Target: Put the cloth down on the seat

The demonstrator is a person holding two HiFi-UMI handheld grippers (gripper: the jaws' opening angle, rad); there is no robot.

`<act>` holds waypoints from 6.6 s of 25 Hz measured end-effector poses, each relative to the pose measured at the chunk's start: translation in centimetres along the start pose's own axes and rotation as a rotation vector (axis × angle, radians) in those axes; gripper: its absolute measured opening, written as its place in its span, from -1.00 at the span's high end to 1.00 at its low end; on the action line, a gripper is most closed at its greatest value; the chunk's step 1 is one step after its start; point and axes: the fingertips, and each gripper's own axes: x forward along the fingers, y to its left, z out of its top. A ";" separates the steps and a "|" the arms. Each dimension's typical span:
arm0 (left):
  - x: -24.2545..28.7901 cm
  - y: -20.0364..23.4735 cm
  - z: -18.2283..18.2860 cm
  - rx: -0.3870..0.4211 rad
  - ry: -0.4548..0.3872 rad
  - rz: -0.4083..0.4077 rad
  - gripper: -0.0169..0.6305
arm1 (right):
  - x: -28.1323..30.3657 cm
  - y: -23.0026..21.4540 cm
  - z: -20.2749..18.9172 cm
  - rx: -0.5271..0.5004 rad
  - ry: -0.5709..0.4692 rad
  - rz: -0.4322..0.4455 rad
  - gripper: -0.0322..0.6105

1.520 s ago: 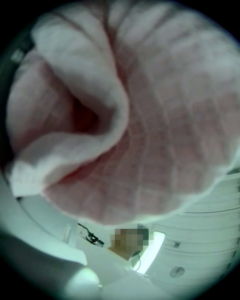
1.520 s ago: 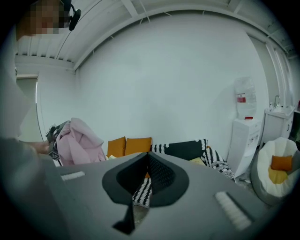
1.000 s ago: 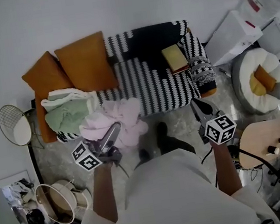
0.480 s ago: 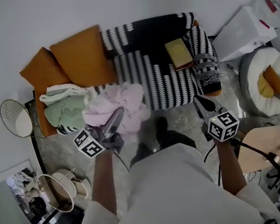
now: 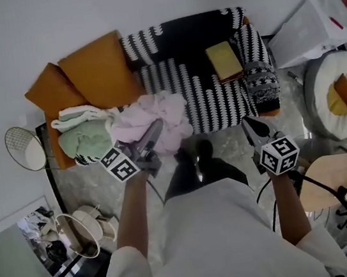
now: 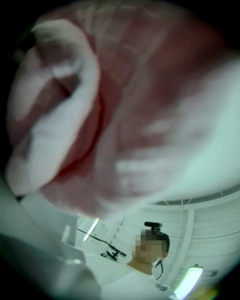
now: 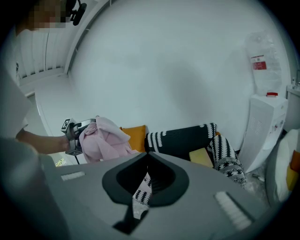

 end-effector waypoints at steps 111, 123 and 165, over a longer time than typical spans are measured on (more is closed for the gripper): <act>-5.9 4.5 -16.7 -0.085 0.180 0.546 0.52 | -6.3 6.0 -8.9 0.024 -0.028 -0.057 0.89; -14.6 -4.1 -19.5 -0.052 0.065 0.633 0.71 | -11.4 9.8 -12.1 -0.046 -0.017 0.034 0.89; -26.5 -10.1 -9.9 0.177 0.107 0.315 0.95 | -10.1 21.3 -6.8 -0.109 -0.186 -0.058 0.89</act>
